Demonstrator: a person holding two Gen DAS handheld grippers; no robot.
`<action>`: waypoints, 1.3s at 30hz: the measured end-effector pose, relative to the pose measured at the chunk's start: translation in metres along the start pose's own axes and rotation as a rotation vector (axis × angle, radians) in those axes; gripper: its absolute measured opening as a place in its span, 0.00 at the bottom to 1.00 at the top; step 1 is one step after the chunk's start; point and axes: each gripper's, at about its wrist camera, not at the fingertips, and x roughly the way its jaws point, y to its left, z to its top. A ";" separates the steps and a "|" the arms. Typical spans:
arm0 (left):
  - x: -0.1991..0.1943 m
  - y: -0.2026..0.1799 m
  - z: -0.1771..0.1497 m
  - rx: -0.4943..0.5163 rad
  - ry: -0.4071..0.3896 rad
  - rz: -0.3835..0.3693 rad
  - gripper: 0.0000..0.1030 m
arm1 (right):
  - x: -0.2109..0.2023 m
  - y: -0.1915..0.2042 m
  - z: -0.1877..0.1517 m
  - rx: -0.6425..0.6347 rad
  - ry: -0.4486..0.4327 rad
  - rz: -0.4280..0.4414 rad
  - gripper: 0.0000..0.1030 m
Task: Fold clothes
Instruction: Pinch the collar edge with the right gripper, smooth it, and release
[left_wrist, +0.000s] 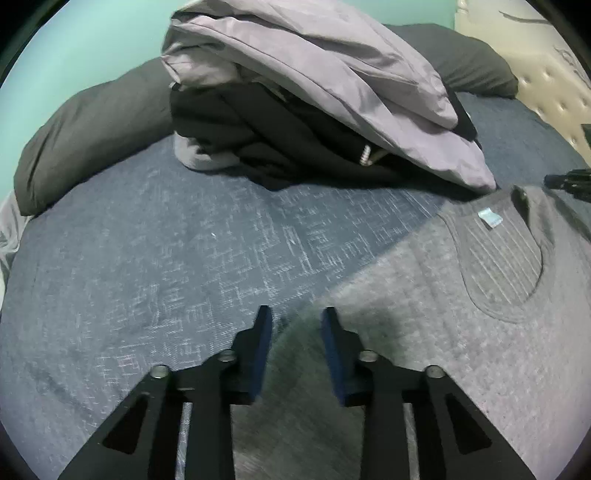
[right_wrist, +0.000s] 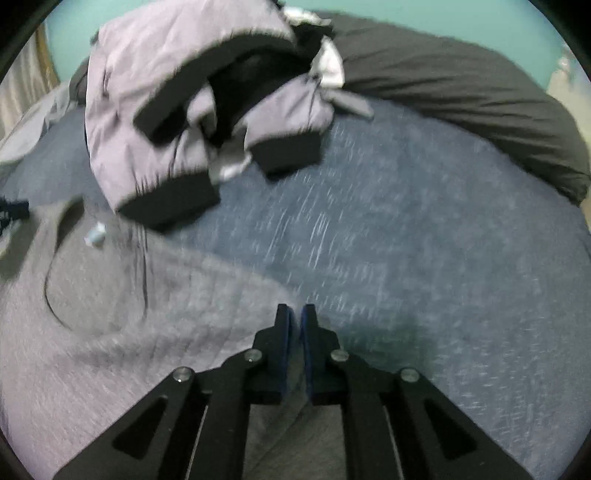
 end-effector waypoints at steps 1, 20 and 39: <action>0.004 0.000 0.000 0.000 0.016 -0.008 0.41 | -0.005 0.000 0.004 -0.002 -0.022 0.010 0.07; 0.026 -0.011 -0.007 0.067 0.063 -0.020 0.20 | 0.037 0.098 0.033 -0.216 -0.002 0.012 0.06; -0.010 0.020 -0.003 -0.124 0.014 -0.059 0.21 | 0.023 0.056 0.057 0.138 0.000 0.119 0.63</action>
